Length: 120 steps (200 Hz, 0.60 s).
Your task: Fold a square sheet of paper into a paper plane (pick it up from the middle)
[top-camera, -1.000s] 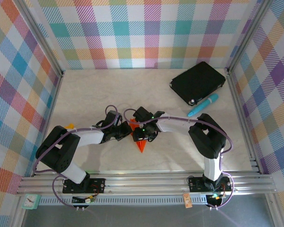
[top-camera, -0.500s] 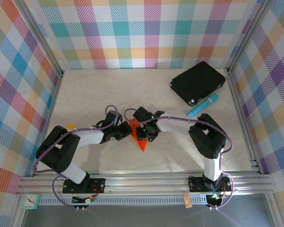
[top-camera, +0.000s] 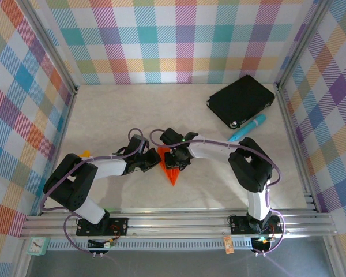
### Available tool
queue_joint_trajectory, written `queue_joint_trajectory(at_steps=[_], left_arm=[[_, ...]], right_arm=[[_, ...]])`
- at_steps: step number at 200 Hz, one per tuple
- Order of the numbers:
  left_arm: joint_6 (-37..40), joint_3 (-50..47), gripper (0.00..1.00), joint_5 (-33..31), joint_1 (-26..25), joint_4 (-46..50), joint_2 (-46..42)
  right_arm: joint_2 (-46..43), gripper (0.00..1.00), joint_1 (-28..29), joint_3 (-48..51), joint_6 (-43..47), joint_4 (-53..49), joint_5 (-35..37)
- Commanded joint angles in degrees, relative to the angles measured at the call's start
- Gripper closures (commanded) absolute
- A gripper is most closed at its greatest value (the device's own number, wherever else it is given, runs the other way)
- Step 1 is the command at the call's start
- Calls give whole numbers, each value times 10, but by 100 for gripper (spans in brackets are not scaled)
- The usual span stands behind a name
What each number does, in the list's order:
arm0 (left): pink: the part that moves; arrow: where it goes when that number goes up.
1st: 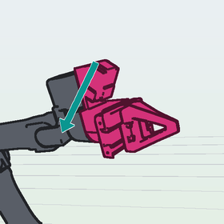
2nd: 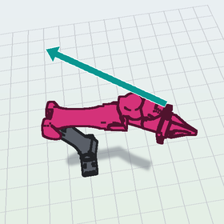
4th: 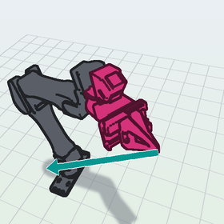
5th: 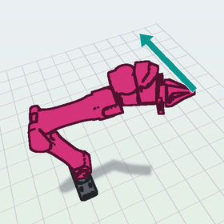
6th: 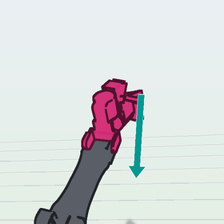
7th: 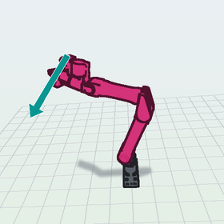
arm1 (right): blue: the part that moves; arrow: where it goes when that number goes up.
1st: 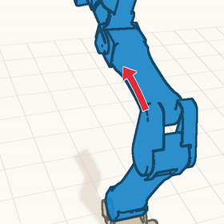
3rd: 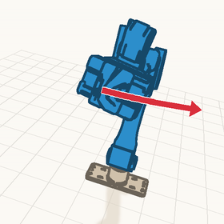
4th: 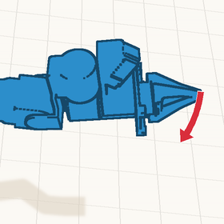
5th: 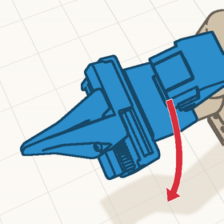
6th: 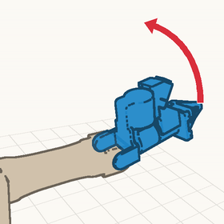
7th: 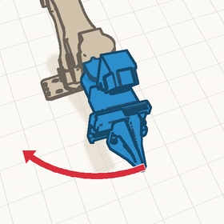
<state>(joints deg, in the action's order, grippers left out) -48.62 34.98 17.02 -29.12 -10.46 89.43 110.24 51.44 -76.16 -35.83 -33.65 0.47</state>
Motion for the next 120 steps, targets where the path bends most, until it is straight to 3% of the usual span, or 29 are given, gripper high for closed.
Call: queue_joint_trajectory(at_steps=[1,120], left_arm=[[0,4,94,0,-1,15,-5],[-11,2,90,-5,2,17,-18]], right_arm=[[14,67,4,-14,-14,-32,7],[12,66,9,-12,-46,-35,-29]])
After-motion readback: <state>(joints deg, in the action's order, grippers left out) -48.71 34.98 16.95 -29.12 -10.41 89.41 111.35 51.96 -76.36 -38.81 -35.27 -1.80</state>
